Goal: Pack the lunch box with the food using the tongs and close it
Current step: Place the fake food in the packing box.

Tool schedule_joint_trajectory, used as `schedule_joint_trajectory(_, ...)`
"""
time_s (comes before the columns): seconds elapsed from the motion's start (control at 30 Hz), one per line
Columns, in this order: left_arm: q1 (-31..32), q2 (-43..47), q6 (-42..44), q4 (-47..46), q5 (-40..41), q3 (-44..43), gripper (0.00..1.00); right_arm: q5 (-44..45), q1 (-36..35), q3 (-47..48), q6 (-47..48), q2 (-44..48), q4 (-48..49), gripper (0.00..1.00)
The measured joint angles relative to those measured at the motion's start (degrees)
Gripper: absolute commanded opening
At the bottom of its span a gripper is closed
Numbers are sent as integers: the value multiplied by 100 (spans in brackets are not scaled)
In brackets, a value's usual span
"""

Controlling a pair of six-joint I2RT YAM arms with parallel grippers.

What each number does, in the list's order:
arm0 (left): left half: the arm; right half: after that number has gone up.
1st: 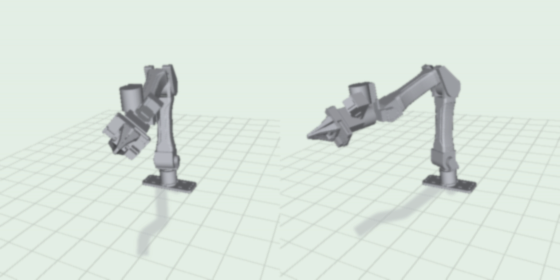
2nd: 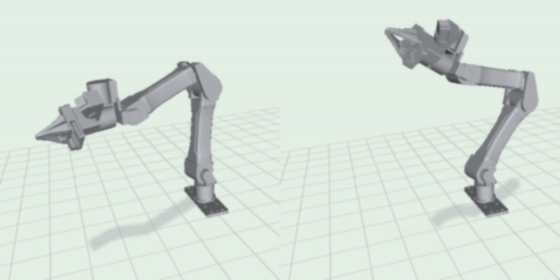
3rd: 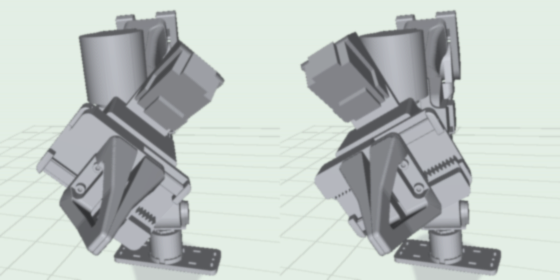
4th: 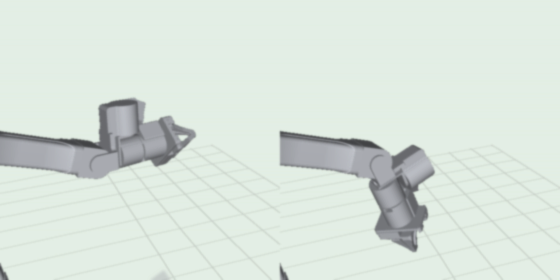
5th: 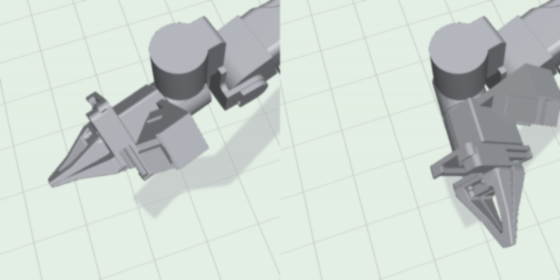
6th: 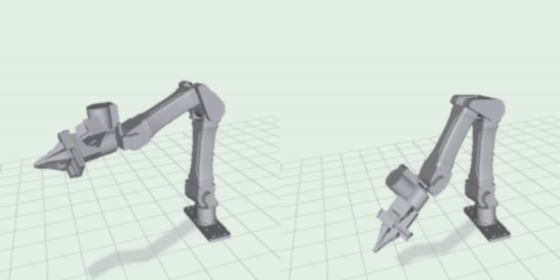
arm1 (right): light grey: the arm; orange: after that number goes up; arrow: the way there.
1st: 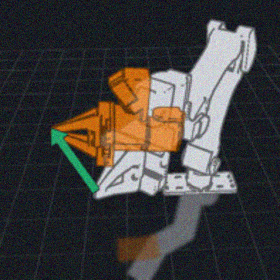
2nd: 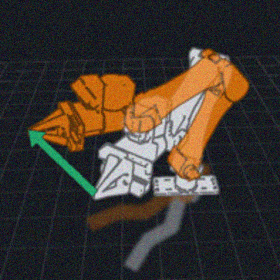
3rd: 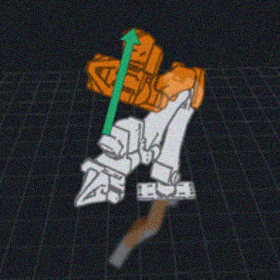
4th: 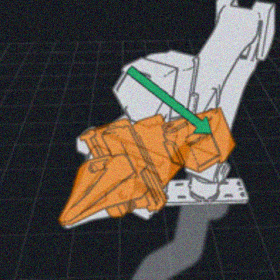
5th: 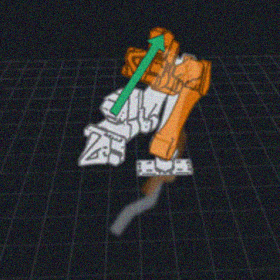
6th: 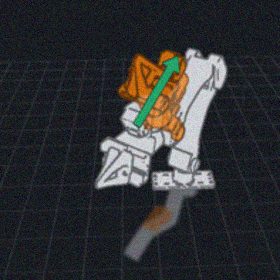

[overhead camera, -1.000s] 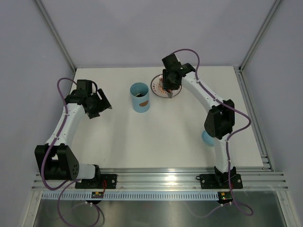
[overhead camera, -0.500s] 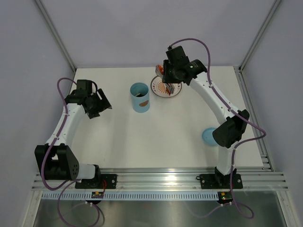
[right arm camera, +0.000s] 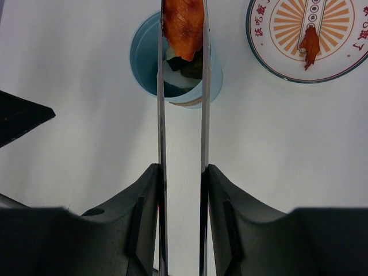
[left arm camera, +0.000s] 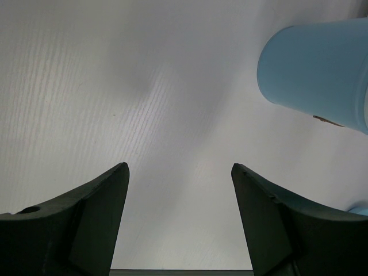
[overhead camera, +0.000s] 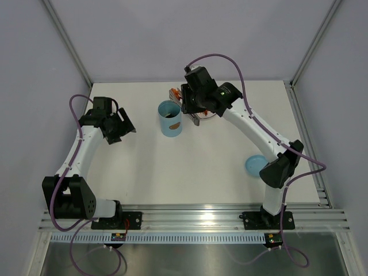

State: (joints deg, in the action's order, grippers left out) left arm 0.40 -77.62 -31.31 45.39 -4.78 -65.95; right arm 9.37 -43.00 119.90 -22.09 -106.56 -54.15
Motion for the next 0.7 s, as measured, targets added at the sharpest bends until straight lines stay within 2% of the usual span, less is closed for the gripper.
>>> schedule_joint_trajectory(0.37,0,0,0,-2,-22,0,76,-105,-92,-81,4,-319,-87,16)
schedule_joint_trajectory(0.47,0,0,0,-2,-22,0,76,-160,-122,-81,7,-398,-127,26)
schedule_joint_trajectory(0.53,0,0,0,-2,-22,0,76,-195,-138,-81,11,-442,-144,39)
schedule_joint_trajectory(0.63,0,0,0,-2,-20,0,76,-201,-149,-81,28,-474,-151,47)
schedule_joint_trajectory(0.7,0,0,0,-2,-22,0,76,-201,-153,-79,39,-483,-151,48)
